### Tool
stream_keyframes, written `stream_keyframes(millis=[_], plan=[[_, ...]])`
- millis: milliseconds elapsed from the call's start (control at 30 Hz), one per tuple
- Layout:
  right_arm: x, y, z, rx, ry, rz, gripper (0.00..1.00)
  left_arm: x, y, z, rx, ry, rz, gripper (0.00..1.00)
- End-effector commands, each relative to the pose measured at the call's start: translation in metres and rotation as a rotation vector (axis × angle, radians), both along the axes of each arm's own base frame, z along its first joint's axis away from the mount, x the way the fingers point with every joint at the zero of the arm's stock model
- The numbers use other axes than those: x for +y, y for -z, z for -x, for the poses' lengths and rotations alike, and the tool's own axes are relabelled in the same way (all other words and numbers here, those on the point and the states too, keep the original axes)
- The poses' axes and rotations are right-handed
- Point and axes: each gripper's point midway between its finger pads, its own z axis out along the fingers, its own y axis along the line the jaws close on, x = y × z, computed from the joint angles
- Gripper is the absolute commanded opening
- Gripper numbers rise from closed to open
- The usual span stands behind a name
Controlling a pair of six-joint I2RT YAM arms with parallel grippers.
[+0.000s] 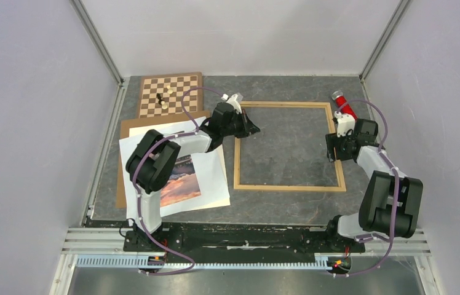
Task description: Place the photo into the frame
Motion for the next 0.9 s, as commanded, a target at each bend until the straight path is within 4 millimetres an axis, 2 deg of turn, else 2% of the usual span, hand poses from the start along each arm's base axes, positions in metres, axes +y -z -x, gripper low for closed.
stream_keyframes(millis=[0, 333, 500, 667, 867], plan=[[-0.003, 0.007, -0.014, -0.031, 0.083, -0.053, 0.66, -0.014, -0.014, 0.000, -0.040, 0.032, 0.050, 0.02], [-0.008, 0.031, -0.010, 0.022, 0.140, -0.128, 0.65, -0.014, -0.008, 0.002, -0.004, 0.023, 0.064, 0.02], [-0.006, 0.032, -0.009, 0.017, 0.145, -0.222, 0.65, -0.016, -0.004, 0.004, 0.019, 0.029, 0.065, 0.02], [0.004, 0.035, -0.007, 0.021, 0.115, -0.311, 0.66, -0.014, -0.002, 0.004, 0.021, 0.025, 0.058, 0.02], [0.008, 0.038, -0.003, 0.029, 0.105, -0.340, 0.65, -0.012, -0.003, 0.005, 0.050, 0.007, 0.078, 0.02]])
